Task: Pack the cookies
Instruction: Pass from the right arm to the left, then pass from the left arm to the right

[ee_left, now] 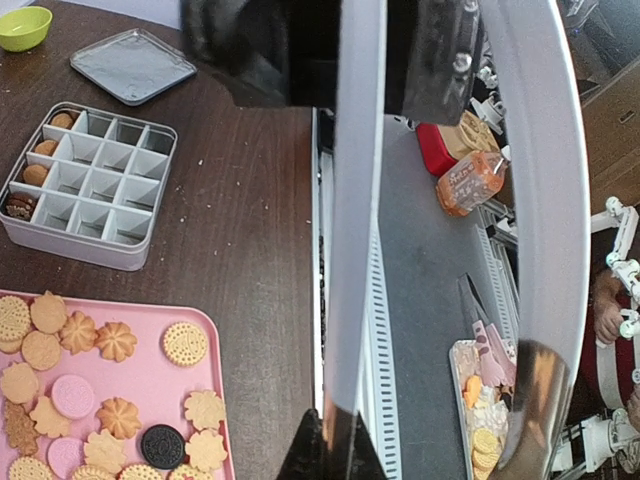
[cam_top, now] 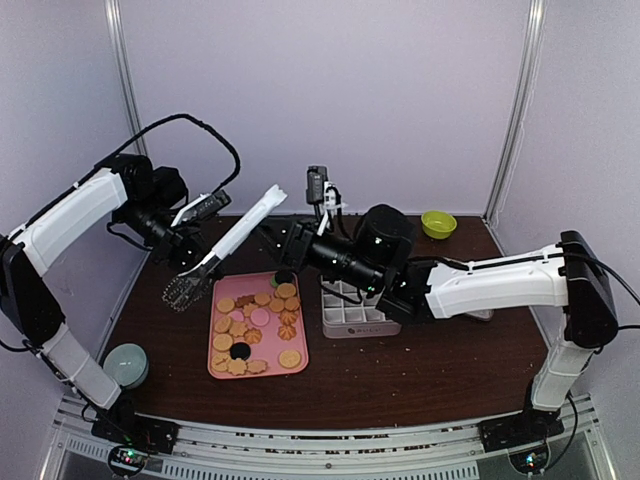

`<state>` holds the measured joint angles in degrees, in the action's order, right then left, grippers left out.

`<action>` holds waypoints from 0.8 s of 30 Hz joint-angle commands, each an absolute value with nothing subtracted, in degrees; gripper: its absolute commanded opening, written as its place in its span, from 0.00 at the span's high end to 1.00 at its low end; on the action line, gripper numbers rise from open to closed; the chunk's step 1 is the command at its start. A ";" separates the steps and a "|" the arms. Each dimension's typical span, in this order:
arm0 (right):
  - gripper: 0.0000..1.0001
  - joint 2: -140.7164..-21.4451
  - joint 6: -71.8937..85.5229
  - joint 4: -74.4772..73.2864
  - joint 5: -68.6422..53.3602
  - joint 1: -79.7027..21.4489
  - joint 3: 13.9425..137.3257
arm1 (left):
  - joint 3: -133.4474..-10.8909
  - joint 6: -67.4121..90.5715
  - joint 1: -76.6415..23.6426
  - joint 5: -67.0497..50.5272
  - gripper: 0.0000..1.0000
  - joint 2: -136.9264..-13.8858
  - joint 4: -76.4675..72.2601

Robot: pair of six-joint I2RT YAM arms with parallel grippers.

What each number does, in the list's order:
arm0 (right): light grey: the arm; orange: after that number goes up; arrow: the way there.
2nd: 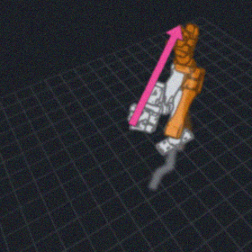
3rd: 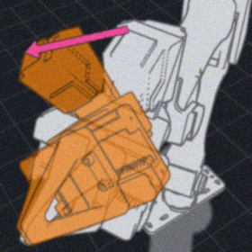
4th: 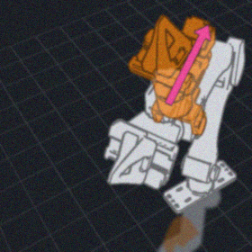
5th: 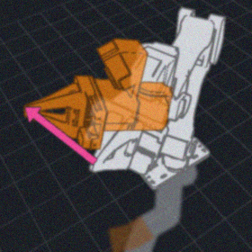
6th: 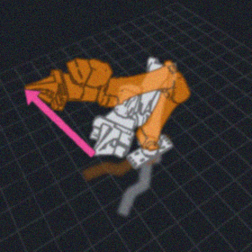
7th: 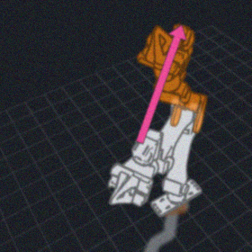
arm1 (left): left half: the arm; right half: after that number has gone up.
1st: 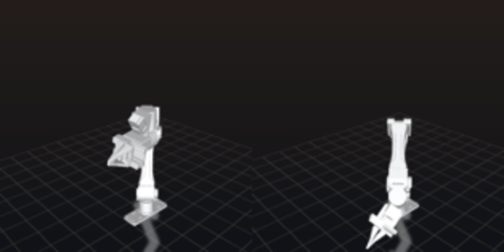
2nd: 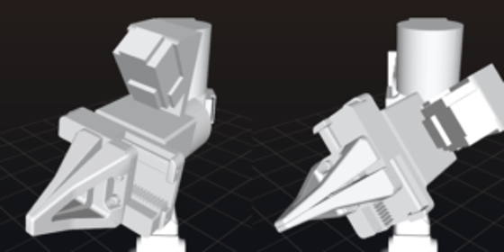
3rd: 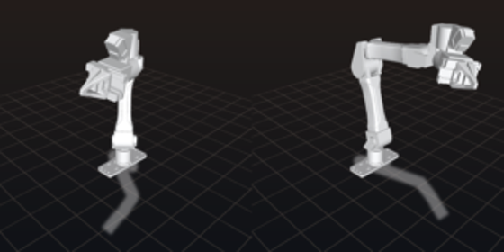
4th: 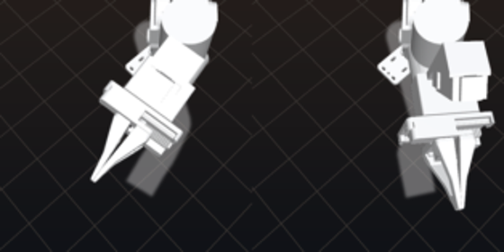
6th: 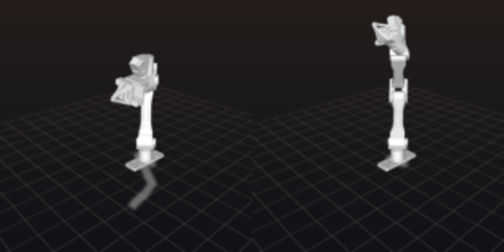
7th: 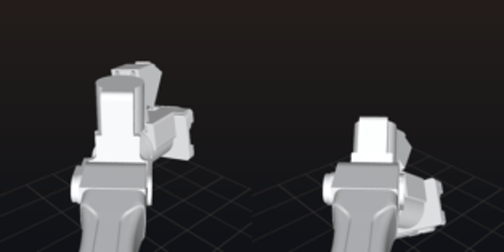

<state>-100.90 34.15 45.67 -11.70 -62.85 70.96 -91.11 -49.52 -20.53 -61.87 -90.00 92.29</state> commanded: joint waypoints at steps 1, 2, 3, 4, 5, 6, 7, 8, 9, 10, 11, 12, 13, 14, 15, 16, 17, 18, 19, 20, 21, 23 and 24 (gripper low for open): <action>0.41 -100.58 35.65 50.37 -14.78 -61.61 70.94 | -91.45 -51.06 -20.01 -63.77 1.00 -88.05 94.83; 0.32 -100.69 36.75 52.01 -15.76 -61.36 70.07 | -91.73 -51.06 -19.96 -63.79 1.00 -88.02 94.83; 0.20 -100.75 37.97 53.57 -16.86 -61.01 69.13 | -92.09 -50.99 -20.00 -63.75 1.00 -88.02 94.83; 0.03 -100.80 38.79 55.44 -17.97 -60.66 68.09 | -92.37 -51.02 -19.98 -63.74 1.00 -87.97 94.83; 0.00 -100.71 39.31 57.46 -18.75 -60.51 66.99 | -92.57 -51.06 -20.05 -63.81 1.00 -87.89 94.83; 0.00 -100.53 39.62 58.72 -19.39 -60.40 66.22 | -92.71 -51.10 -20.08 -63.87 1.00 -87.81 94.83; 0.00 -100.36 39.57 59.24 -20.08 -60.42 65.94 | -92.80 -51.20 -20.07 -63.87 1.00 -87.74 94.83; 0.00 -100.20 39.33 58.89 -20.84 -60.43 66.22 | -92.81 -51.33 -20.09 -63.83 1.00 -87.72 94.83; 0.00 -100.04 38.92 58.23 -21.64 -60.46 66.71 | -92.81 -51.46 -20.09 -63.79 1.00 -87.59 94.83; 0.00 -99.96 38.87 57.63 -22.47 -60.46 67.30 | -92.81 -51.58 -20.05 -63.74 1.00 -87.56 94.83; 0.00 -99.88 39.38 57.50 -23.52 -60.38 67.76 | -92.88 -51.67 -20.12 -63.81 1.00 -87.46 94.83; 0.00 -99.78 40.88 58.78 -24.14 -60.14 67.91 | -92.97 -51.71 -20.09 -63.90 1.00 -87.28 94.83; 0.00 -99.76 44.10 61.09 -23.50 -59.69 67.39 | -93.13 -51.68 -20.11 -64.05 1.00 -87.12 94.83; 0.00 -99.80 49.85 63.95 -20.75 -59.17 66.39 | -93.24 -51.74 -20.05 -64.07 1.00 -86.96 94.83; 0.00 -100.20 56.76 68.17 -18.11 -58.45 64.70 | -93.33 -51.71 -20.07 -64.12 1.00 -86.76 94.83; 0.00 -101.36 63.33 73.42 -16.86 -57.65 63.02 | -93.40 -51.80 -20.04 -64.15 1.00 -86.56 94.83; 0.00 -103.47 68.95 80.72 -19.21 -56.17 62.91 | -93.42 -51.78 -20.11 -64.05 1.00 -86.45 94.83; 0.00 -106.77 75.18 88.37 -20.92 -54.80 64.48 | -93.43 -51.77 -20.05 -63.87 1.00 -86.40 94.83; 0.00 -110.14 81.91 90.82 -23.62 -53.45 67.89 | -93.50 -51.71 -20.10 -63.85 1.00 -86.34 94.83; 0.00 -112.35 84.26 90.43 -27.34 -52.73 71.58 | -93.45 -51.71 -20.05 -63.87 1.00 -86.37 94.86; 0.00 -112.12 82.76 86.67 -28.50 -52.63 71.94 | -93.51 -51.63 -20.08 -63.84 1.00 -86.34 94.84; 0.00 -106.88 71.62 73.87 -26.66 -53.52 69.25 | -93.58 -51.47 -20.04 -63.79 1.00 -86.28 94.83; 0.00 -104.14 65.14 64.97 -26.40 -54.11 69.32 | -93.60 -51.42 -20.12 -63.62 1.00 -86.14 94.83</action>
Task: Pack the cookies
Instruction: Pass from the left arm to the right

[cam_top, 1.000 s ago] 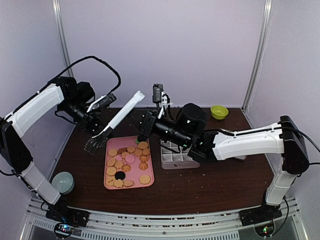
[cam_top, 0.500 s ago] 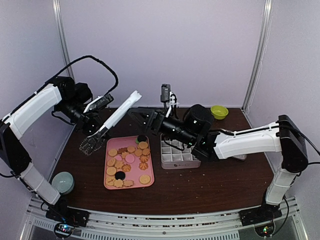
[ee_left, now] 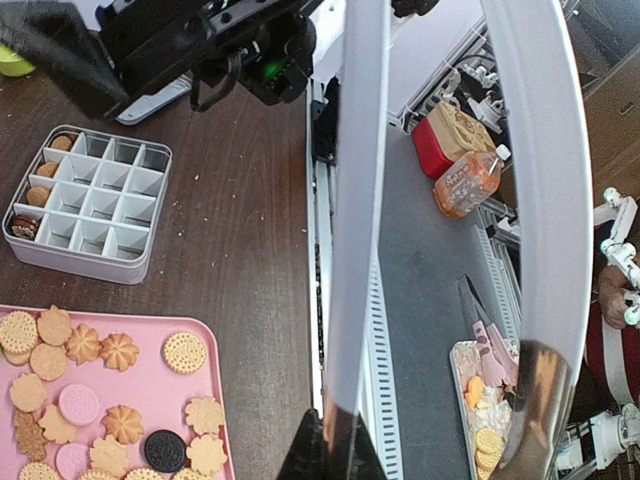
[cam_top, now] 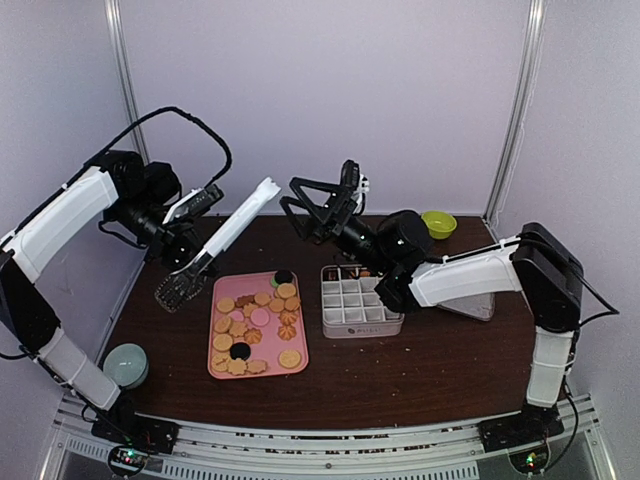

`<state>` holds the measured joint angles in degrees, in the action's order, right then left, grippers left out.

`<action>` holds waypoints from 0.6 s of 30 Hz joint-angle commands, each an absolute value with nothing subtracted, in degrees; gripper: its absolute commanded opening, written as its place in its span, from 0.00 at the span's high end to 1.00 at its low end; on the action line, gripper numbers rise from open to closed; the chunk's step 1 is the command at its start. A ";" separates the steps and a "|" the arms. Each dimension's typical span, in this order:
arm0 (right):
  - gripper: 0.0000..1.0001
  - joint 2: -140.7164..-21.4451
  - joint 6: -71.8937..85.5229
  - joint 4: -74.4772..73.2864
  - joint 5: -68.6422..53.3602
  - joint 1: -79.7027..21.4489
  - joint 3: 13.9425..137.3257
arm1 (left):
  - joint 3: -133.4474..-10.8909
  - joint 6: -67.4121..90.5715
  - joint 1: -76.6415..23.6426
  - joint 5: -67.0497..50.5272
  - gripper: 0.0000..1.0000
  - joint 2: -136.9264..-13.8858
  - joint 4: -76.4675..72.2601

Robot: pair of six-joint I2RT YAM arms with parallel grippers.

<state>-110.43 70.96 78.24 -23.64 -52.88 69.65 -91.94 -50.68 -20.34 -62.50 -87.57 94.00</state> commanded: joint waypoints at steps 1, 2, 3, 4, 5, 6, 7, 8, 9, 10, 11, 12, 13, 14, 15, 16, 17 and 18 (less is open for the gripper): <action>0.00 -101.96 60.26 56.94 -26.14 -54.67 70.20 | -93.60 -51.43 -20.09 -63.39 1.00 -86.05 94.83; 0.00 -100.50 56.64 52.56 -25.86 -55.24 70.86 | -93.53 -51.55 -20.08 -63.21 1.00 -85.90 94.82; 0.00 -99.16 54.48 50.78 -24.79 -55.81 70.56 | -93.44 -51.64 -20.05 -63.20 1.00 -85.88 94.83; 0.00 -98.60 53.47 50.86 -24.28 -55.99 69.83 | -93.43 -51.69 -20.09 -63.17 1.00 -86.05 94.83; 0.00 -98.01 52.53 50.74 -23.33 -56.25 69.24 | -93.55 -51.69 -20.04 -63.29 1.00 -86.23 94.83; 0.00 -97.43 51.27 49.60 -22.80 -56.58 69.08 | -93.68 -51.68 -20.11 -63.38 1.00 -86.46 94.83; 0.00 -97.03 49.58 48.05 -22.54 -57.09 69.15 | -93.83 -51.64 -20.07 -63.57 1.00 -86.73 94.83; 0.01 -96.69 47.90 46.81 -22.47 -57.70 69.19 | -93.99 -51.62 -20.04 -63.67 1.00 -86.97 94.79; 0.04 -96.54 46.87 46.61 -22.91 -58.20 69.03 | -94.04 -51.61 -20.04 -63.79 1.00 -87.09 94.83; 0.07 -96.72 46.41 46.56 -23.53 -58.73 69.11 | -94.11 -51.64 -20.07 -63.95 1.00 -87.19 94.83; 0.09 -96.85 46.33 46.19 -23.58 -58.91 69.05 | -94.19 -51.61 -20.12 -64.05 1.00 -87.21 94.83; 0.09 -96.80 46.41 46.25 -23.29 -58.98 68.56 | -94.20 -51.54 -20.07 -64.07 1.00 -87.22 94.83; 0.07 -96.58 46.48 46.19 -22.78 -59.03 67.98 | -94.28 -51.52 -20.04 -64.09 1.00 -87.20 94.83; 0.05 -96.06 46.36 46.30 -21.93 -58.99 66.99 | -94.40 -51.36 -20.04 -64.16 1.00 -87.20 94.83; 0.01 -95.37 46.17 46.70 -21.02 -58.98 65.29 | -94.55 -51.27 -20.09 -64.28 1.00 -87.20 94.83; 0.00 -94.57 45.74 46.97 -20.29 -58.97 64.03 | -94.70 -51.20 -20.05 -64.32 1.00 -87.27 94.83; 0.00 -93.74 45.11 46.91 -19.52 -59.05 62.96 | -94.72 -51.21 -20.05 -64.38 1.00 -87.18 94.83; 0.00 -93.04 44.20 46.25 -19.40 -59.18 62.55 | -94.70 -51.16 -20.08 -64.34 1.00 -87.23 94.83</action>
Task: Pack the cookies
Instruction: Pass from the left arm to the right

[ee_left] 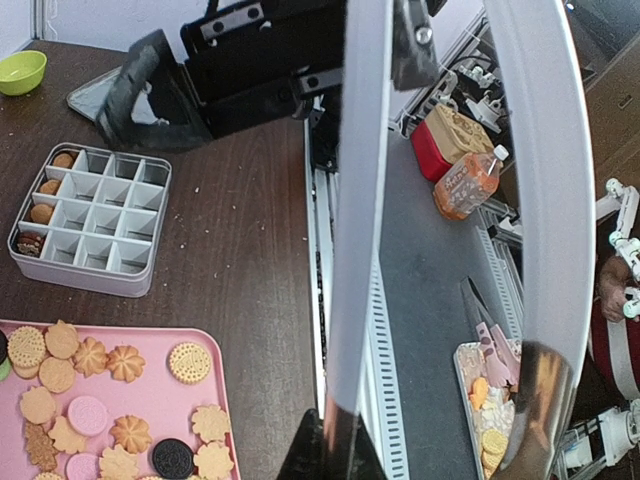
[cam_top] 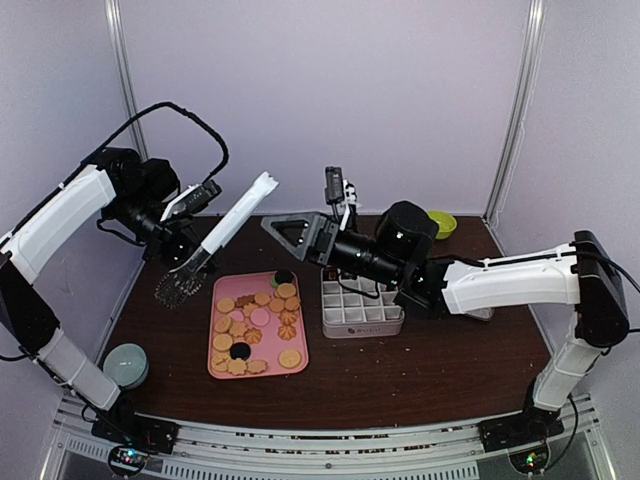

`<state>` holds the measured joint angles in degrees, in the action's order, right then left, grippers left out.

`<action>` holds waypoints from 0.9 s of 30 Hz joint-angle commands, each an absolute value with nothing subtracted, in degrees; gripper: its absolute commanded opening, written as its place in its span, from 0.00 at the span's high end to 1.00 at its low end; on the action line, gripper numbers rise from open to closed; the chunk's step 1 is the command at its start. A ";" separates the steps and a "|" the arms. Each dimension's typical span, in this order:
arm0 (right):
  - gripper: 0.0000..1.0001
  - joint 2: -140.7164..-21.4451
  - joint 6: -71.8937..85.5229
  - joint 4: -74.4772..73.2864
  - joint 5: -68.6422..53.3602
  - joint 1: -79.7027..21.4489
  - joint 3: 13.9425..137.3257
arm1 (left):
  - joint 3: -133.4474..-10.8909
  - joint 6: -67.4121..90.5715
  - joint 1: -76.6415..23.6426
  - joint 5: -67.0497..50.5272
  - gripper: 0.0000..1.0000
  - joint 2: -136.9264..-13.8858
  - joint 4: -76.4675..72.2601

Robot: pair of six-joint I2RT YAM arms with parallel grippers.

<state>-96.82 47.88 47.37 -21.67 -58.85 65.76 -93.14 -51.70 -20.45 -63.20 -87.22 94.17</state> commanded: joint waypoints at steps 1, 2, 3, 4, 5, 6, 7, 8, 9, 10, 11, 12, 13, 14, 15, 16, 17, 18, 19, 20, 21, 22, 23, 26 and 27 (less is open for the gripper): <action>0.00 -92.43 43.04 44.83 -19.36 -59.45 62.61 | -94.62 -51.15 -20.09 -64.37 1.00 -87.24 94.83; 0.00 -91.95 41.76 43.51 -19.34 -59.80 63.14 | -94.61 -51.17 -20.07 -64.44 1.00 -87.36 94.83; 0.00 -91.71 40.50 41.98 -19.57 -60.20 63.95 | -94.58 -51.17 -20.09 -64.54 1.00 -87.47 94.83; 0.00 -91.74 39.45 40.49 -20.05 -60.57 65.30 | -94.49 -51.20 -20.09 -64.62 1.00 -87.63 94.83; 0.00 -92.11 38.58 39.20 -20.82 -60.82 66.85 | -94.36 -51.28 -20.12 -64.59 1.00 -87.75 94.83; 0.00 -92.70 38.02 37.90 -21.81 -61.02 68.62 | -94.27 -51.41 -20.06 -64.58 1.00 -87.88 94.83; 0.01 -93.59 37.60 36.93 -23.03 -61.14 70.61 | -94.18 -51.54 -20.04 -64.38 1.00 -87.96 94.83; 0.02 -94.58 37.46 36.17 -24.37 -61.17 72.44 | -94.09 -51.58 -20.09 -64.12 1.00 -88.06 94.83; 0.04 -95.66 37.62 35.34 -25.56 -61.27 74.34 | -94.05 -51.72 -20.09 -63.84 1.00 -88.09 94.77; 0.05 -96.84 37.78 34.98 -27.05 -61.30 76.03 | -94.00 -51.81 -20.10 -63.36 1.00 -88.15 94.75; 0.07 -97.51 37.91 34.68 -27.73 -61.34 77.50 | -93.96 -51.93 -20.06 -63.03 1.00 -88.10 94.75; 0.09 -98.44 38.16 34.45 -29.25 -61.28 78.92 | -93.96 -52.06 -20.09 -62.68 1.00 -87.99 94.75; 0.10 -99.23 38.29 34.23 -30.33 -61.28 80.06 | -93.89 -52.21 -20.06 -62.36 1.00 -87.99 94.74; 0.12 -100.23 38.38 34.05 -31.62 -61.31 81.55 | -93.87 -52.21 -20.07 -61.99 1.00 -87.86 94.74; 0.14 -100.95 38.48 33.49 -32.86 -61.28 82.73 | -93.79 -52.35 -20.07 -61.69 1.00 -87.78 94.75; 0.16 -101.57 38.43 32.51 -33.89 -61.20 83.92 | -93.70 -52.39 -20.06 -61.37 1.00 -87.79 94.67; 0.20 -102.28 38.19 31.22 -34.66 -61.20 85.10 | -93.65 -52.48 -20.04 -61.15 1.00 -87.70 94.69; 0.23 -102.71 37.95 30.19 -35.30 -61.22 85.90 | -93.61 -52.52 -20.06 -61.17 1.00 -87.65 94.74; 0.24 -102.98 37.80 29.56 -35.66 -61.25 86.37 | -93.60 -52.69 -20.04 -61.15 1.00 -87.50 94.75; 0.26 -103.11 37.71 29.19 -35.98 -61.19 86.54 | -93.55 -52.78 -20.04 -61.25 1.00 -87.45 94.75; 0.27 -103.34 37.58 28.75 -36.19 -61.17 86.68 | -93.52 -52.83 -20.04 -61.36 1.00 -87.43 94.75; 0.29 -103.49 37.54 28.46 -36.44 -61.21 86.88 | -93.52 -52.89 -20.08 -61.48 1.00 -87.45 94.70; 0.31 -103.67 37.54 28.18 -36.68 -61.21 87.04 | -93.52 -52.91 -20.10 -61.48 1.00 -87.44 94.73; 0.34 -104.36 37.18 26.84 -37.90 -61.29 87.81 | -93.49 -52.92 -20.05 -61.53 1.00 -87.45 94.73; 0.35 -104.59 36.61 25.54 -38.04 -61.26 88.29 | -93.51 -52.94 -20.11 -61.52 1.00 -87.39 94.74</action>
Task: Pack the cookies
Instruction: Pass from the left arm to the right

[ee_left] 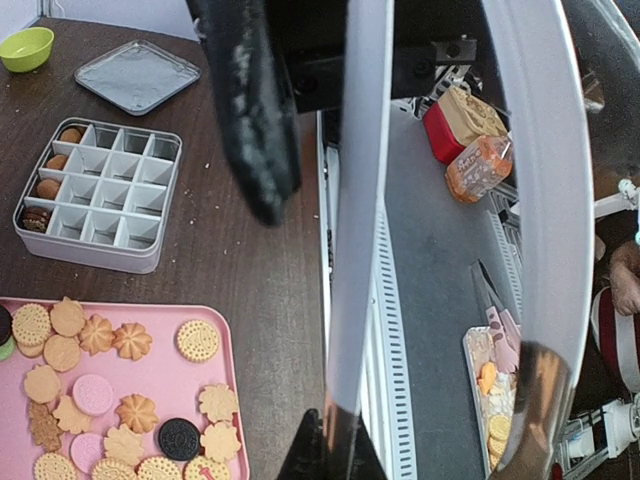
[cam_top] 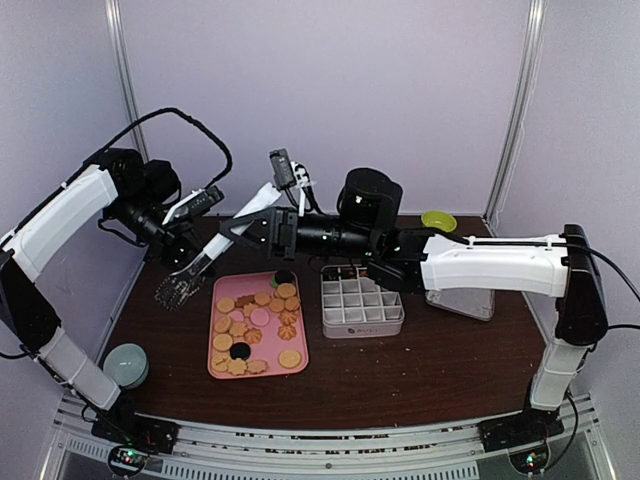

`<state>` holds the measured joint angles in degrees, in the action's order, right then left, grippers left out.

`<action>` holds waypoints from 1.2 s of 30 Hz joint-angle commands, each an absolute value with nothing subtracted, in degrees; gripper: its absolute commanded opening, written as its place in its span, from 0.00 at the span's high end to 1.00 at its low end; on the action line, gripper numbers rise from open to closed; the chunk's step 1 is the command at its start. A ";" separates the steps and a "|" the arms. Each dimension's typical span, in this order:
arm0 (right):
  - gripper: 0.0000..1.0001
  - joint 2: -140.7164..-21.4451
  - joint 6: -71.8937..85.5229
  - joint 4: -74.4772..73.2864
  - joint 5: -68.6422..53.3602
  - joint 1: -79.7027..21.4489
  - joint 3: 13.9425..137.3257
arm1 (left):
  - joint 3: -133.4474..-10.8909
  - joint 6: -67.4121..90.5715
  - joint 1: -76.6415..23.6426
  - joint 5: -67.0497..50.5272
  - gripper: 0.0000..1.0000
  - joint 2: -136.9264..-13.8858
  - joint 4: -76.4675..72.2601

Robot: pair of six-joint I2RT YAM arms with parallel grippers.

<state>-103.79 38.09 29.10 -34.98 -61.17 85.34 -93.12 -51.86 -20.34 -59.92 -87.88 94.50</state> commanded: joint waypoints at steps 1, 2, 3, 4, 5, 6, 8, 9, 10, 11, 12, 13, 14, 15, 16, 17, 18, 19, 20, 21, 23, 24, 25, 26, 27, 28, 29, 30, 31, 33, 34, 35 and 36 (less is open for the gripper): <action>0.37 -104.79 35.79 24.30 -37.90 -61.39 88.73 | -93.52 -52.91 -20.08 -61.46 1.00 -87.34 94.75; 0.39 -104.74 35.22 23.39 -37.50 -61.40 88.98 | -93.52 -52.93 -20.06 -61.47 1.00 -87.35 94.75; 0.41 -104.70 34.99 23.27 -37.04 -61.35 89.03 | -93.52 -52.93 -20.05 -61.44 1.00 -87.32 94.75; 0.44 -104.67 34.84 23.21 -36.83 -61.41 89.08 | -93.44 -52.91 -20.07 -61.44 1.00 -87.31 94.75; 0.46 -104.62 34.69 23.06 -36.82 -61.40 89.51 | -93.43 -52.95 -20.05 -61.45 1.00 -87.28 94.75; 0.48 -104.67 34.69 22.84 -37.06 -61.40 89.91 | -93.43 -52.93 -20.12 -61.48 1.00 -87.35 94.75; 0.52 -104.97 34.49 22.35 -38.04 -61.39 90.77 | -93.33 -52.91 -20.08 -61.38 1.00 -87.28 94.79; 0.54 -104.97 34.34 22.07 -38.95 -61.35 91.11 | -93.29 -53.01 -20.07 -61.22 1.00 -87.32 94.78; 0.56 -104.85 34.10 21.61 -39.61 -61.35 91.35 | -93.26 -53.00 -20.05 -60.98 1.00 -87.30 94.83; 0.57 -104.52 33.76 21.10 -40.27 -61.36 91.40 | -93.10 -53.12 -20.12 -60.73 1.00 -87.27 94.83; 0.58 -104.16 33.17 20.37 -40.85 -61.27 91.42 | -92.96 -53.21 -20.05 -60.52 1.00 -87.22 94.83; 0.59 -103.73 32.49 19.31 -41.27 -61.25 91.41 | -92.86 -53.26 -20.06 -60.26 1.00 -87.20 94.83; 0.59 -103.33 31.65 18.12 -41.71 -61.19 91.36 | -92.77 -53.34 -20.12 -60.15 1.00 -87.27 94.83; 0.60 -102.95 30.95 16.89 -42.03 -61.10 91.32 | -92.69 -53.35 -20.07 -60.11 1.00 -87.27 94.83; 0.60 -102.66 30.30 15.73 -42.61 -61.01 91.29 | -92.72 -53.39 -20.04 -60.17 1.00 -87.21 94.82; 0.60 -102.46 29.67 14.56 -43.20 -60.92 91.36 | -92.72 -53.36 -20.06 -60.22 1.00 -87.21 94.83; 0.60 -102.40 29.20 13.54 -43.74 -60.84 91.52 | -92.80 -53.40 -20.11 -60.34 1.00 -87.23 94.83; 0.60 -102.39 28.85 12.33 -44.16 -60.76 91.68 | -92.88 -53.36 -20.05 -60.39 1.00 -87.28 94.83; 0.60 -102.43 28.62 11.75 -44.48 -60.75 91.97 | -93.01 -53.30 -20.05 -60.46 1.00 -87.47 94.83; 0.61 -102.35 28.47 11.48 -44.56 -60.78 92.14 | -93.11 -53.15 -20.06 -60.54 1.00 -87.56 94.83; 0.62 -102.17 28.49 11.57 -43.70 -60.71 92.20 | -93.16 -53.02 -20.08 -60.62 1.00 -87.72 94.75; 0.64 -102.14 28.56 11.71 -42.79 -60.69 92.20 | -93.16 -52.96 -20.09 -60.57 1.00 -87.79 94.75; 0.66 -101.99 28.64 11.96 -42.01 -60.76 92.20 | -93.16 -52.93 -20.11 -60.49 0.99 -87.88 94.75; 0.67 -101.85 28.58 12.11 -41.07 -60.74 92.01 | -93.20 -52.85 -20.05 -60.20 0.97 -87.99 94.75; 0.69 -101.80 28.51 12.13 -40.11 -60.73 91.83 | -93.19 -52.57 -20.07 -59.96 0.93 -88.05 94.56; 0.70 -101.66 28.21 11.94 -39.06 -60.74 91.50 | -93.12 -52.30 -20.05 -59.20 0.89 -88.09 94.35; 0.71 -101.52 27.78 11.53 -38.15 -60.73 91.23 | -92.97 -51.72 -20.05 -58.57 0.86 -88.13 93.76; 0.72 -101.39 27.25 10.81 -37.46 -60.73 91.11 | -92.68 -50.72 -20.05 -56.80 0.82 -88.07 92.71; 0.72 -101.31 26.52 9.71 -36.76 -60.73 91.16 | -92.02 -49.46 -20.02 -55.00 0.78 -87.91 91.31; 0.72 -100.93 24.82 7.06 -35.02 -60.78 91.07 | -90.16 -46.09 -19.31 -50.78 0.71 -87.06 87.25; 0.72 -100.68 23.89 5.84 -33.57 -60.74 90.87 | -88.85 -43.32 -18.15 -47.98 0.69 -86.51 84.15; 0.72 -100.29 22.99 4.67 -32.52 -60.73 90.55 | -87.59 -41.25 -17.03 -45.27 0.67 -86.00 81.37; 0.72 -99.90 22.09 3.62 -31.17 -60.73 90.12 | -86.56 -38.99 -15.55 -42.41 0.65 -85.62 78.53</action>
